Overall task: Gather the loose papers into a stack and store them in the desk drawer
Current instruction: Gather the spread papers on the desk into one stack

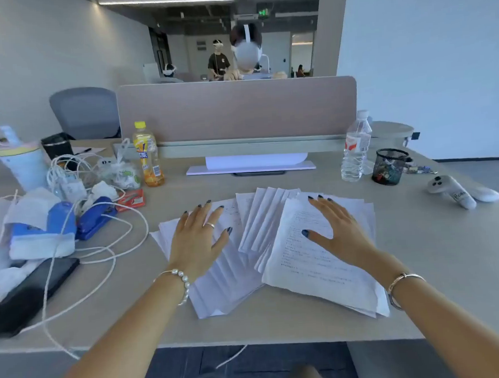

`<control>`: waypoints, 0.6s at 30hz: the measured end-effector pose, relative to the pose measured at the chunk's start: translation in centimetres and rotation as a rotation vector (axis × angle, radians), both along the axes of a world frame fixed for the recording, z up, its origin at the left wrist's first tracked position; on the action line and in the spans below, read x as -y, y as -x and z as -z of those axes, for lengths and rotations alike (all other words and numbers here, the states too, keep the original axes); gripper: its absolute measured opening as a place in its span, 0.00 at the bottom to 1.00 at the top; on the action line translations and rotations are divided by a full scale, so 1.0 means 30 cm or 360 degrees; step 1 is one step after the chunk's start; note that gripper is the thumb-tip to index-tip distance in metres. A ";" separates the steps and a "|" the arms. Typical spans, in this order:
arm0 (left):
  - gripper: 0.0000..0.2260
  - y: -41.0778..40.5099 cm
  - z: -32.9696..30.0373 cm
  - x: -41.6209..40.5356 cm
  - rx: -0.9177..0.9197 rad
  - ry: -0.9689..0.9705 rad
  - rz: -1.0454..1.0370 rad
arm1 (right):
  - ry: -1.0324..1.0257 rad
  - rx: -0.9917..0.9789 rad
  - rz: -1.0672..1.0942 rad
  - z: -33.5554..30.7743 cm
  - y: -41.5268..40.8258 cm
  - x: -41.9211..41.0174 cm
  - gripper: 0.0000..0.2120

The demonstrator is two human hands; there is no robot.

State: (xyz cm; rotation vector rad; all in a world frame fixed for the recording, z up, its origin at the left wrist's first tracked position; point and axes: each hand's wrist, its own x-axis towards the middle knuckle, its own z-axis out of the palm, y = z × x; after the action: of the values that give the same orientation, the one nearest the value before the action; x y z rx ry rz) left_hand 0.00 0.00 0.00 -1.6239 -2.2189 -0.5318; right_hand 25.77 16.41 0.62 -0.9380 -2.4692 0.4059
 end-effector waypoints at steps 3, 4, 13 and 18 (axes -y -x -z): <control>0.33 -0.028 0.058 0.017 0.0151 0.0199 -0.0210 | 0.0026 0.0109 0.0001 0.040 -0.019 0.000 0.35; 0.33 -0.032 0.084 0.017 0.0170 0.0254 -0.0278 | 0.0057 0.0146 -0.0002 0.057 -0.023 0.002 0.35; 0.30 0.002 0.168 -0.127 0.0352 0.0691 -0.0334 | 0.0184 0.0588 0.0038 0.160 0.069 -0.065 0.28; 0.28 0.056 0.144 -0.238 0.0489 0.0562 -0.0043 | 0.0157 0.0562 -0.0133 0.154 0.162 -0.099 0.28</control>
State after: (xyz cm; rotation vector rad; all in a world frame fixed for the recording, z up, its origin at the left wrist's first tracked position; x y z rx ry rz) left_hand -1.68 7.14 -4.31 -1.7752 -2.6824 -0.4224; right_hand 20.91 19.39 -4.00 -1.0221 -2.8377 0.4235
